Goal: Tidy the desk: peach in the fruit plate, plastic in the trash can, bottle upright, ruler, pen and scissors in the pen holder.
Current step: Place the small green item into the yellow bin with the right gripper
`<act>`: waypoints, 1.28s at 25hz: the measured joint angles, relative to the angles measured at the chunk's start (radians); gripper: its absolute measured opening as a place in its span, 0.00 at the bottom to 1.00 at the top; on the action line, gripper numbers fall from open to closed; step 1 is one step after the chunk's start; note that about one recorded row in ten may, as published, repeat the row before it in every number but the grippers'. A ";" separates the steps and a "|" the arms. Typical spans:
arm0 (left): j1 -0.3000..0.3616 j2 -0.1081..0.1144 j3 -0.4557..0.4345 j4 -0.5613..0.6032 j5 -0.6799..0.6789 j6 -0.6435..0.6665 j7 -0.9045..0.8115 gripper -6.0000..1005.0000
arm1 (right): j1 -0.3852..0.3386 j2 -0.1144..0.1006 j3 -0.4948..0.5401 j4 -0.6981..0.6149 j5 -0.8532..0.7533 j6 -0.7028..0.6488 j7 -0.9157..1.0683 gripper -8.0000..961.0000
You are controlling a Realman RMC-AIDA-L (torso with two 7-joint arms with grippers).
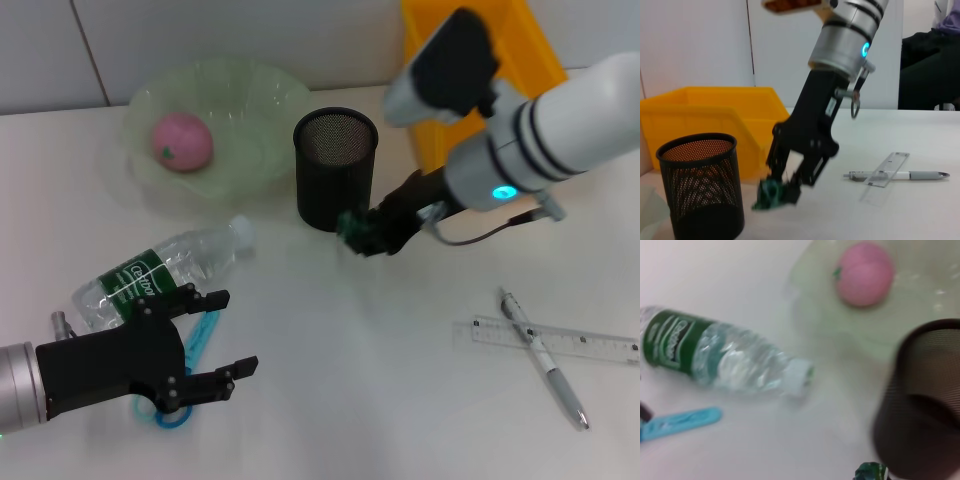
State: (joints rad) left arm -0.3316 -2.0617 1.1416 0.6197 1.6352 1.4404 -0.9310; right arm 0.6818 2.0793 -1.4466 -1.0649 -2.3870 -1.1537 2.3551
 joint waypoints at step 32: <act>0.005 0.000 0.001 0.000 0.000 0.001 0.000 0.75 | -0.020 -0.007 0.388 -0.198 -0.253 0.064 0.010 0.42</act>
State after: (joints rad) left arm -0.3267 -2.0617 1.1429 0.6197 1.6352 1.4417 -0.9312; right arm 0.6617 2.0723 -1.0591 -1.2629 -2.6397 -1.0899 2.3647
